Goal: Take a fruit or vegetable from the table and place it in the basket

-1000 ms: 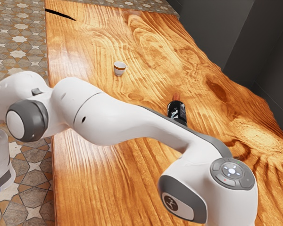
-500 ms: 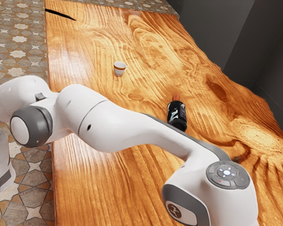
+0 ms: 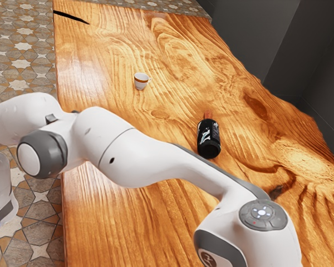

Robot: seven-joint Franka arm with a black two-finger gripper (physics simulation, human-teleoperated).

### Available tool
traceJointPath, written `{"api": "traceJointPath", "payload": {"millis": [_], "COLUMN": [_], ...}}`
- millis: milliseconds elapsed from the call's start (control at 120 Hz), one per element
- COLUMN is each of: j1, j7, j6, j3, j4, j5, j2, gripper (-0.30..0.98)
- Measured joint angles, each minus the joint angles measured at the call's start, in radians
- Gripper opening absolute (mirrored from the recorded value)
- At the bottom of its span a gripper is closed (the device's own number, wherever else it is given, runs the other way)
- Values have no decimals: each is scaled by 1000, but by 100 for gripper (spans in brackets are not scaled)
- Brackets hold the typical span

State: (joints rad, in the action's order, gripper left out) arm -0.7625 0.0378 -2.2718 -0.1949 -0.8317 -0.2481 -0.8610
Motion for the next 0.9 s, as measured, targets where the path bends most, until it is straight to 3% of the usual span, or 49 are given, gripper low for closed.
{"api": "traceJointPath", "payload": {"millis": [125, 250, 392, 492, 592, 708, 833, 900], "j1": [3, 7, 8, 14, 49, 90, 231, 356], "j7": [2, -2, -7, -9, 2, 47, 81, 96], "j6": [-7, -9, 23, 191, 488, 768, 933, 985], "j3": [16, 17, 20, 0, -56, -94, 51, 93], "j4": [-27, -32, -30, -18, 19, 5, -262, -324], "j5": [4, 5, 5, 12, 80, 106, 119, 120], "j2": [4, 4, 14, 64, 126, 323, 665, 733], "gripper": [19, 42, 55, 60, 63, 65, 66, 66]}}
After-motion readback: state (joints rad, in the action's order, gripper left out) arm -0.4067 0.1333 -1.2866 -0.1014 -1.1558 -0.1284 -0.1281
